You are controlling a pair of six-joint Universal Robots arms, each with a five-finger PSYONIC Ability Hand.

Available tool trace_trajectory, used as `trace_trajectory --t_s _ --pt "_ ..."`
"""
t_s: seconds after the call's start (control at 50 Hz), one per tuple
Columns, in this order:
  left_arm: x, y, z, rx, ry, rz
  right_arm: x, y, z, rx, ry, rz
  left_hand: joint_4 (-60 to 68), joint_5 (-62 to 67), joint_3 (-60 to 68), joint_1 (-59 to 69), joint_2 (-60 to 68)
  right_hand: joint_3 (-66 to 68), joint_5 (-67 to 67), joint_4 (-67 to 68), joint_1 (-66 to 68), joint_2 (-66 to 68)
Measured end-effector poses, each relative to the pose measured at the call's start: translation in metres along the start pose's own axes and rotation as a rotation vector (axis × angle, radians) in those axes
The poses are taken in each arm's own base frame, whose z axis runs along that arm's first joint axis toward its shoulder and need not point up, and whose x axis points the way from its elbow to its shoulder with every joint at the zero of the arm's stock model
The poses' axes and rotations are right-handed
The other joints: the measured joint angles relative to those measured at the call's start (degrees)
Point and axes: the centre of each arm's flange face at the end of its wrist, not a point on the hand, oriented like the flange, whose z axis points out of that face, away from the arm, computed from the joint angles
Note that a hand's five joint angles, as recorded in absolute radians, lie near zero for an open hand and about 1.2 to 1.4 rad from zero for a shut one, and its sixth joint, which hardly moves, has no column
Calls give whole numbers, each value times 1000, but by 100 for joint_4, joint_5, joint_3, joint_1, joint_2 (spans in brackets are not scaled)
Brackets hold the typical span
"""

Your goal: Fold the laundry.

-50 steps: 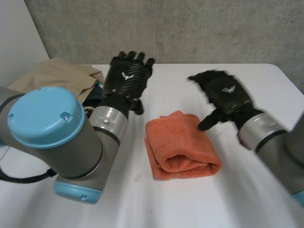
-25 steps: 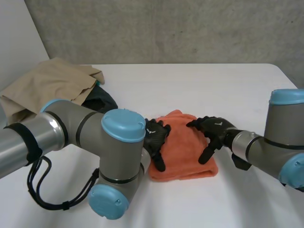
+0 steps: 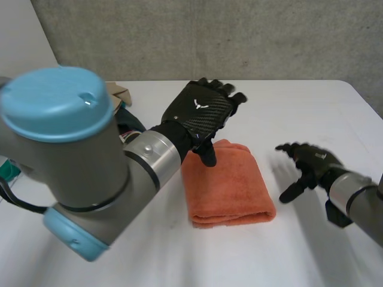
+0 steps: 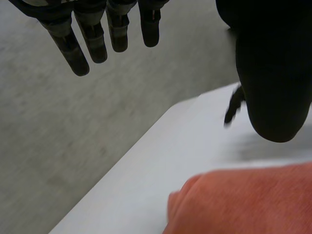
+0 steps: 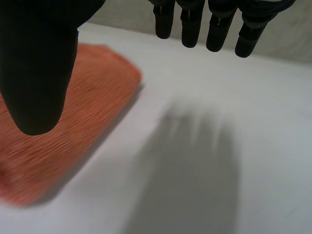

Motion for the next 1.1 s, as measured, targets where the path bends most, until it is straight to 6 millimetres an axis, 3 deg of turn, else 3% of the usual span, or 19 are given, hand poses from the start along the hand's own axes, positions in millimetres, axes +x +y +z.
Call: trace_trajectory --t_s 0.16,0.3,0.4,0.54,0.62,0.72,0.82,0.92,1.0,1.1 --pt "2 -3 -5 35 149 -95 -15 34 6 -79 -136 84 0 0 0 0 0 0 0 0 0 0" --pt "4 1 -6 22 165 -142 -30 44 19 -70 -197 73 0 0 0 0 0 51 55 42 22 19" --pt "5 3 -7 15 163 -144 -39 46 26 -66 -223 54 0 0 0 0 0 837 790 785 722 837" --pt "5 4 -7 13 161 -142 -42 49 39 -58 -222 39 0 0 0 0 0 3087 3849 3858 2329 3358" --pt "5 4 -7 14 161 -142 -40 46 44 -30 -211 34 0 0 0 0 0 3212 5106 4418 2326 3572" --pt "4 3 -6 20 160 -140 -31 19 59 104 -164 21 0 0 0 0 0 3212 5278 5578 2326 3572" --pt "2 -2 -5 37 156 -137 -17 -18 83 252 -106 51 0 0 0 0 0 3212 5454 5627 2326 3572" --pt "0 -9 -3 59 151 -131 16 -48 119 355 -27 119 0 0 0 0 0 3212 5530 5631 2326 3572" --pt "-1 -14 -2 77 148 -125 73 -68 152 425 113 168 0 0 0 0 0 3212 5605 5647 2326 3572" --pt "-2 -17 -1 86 147 -123 130 -79 172 479 248 195 0 0 1 0 0 3212 5608 5649 2326 3572"
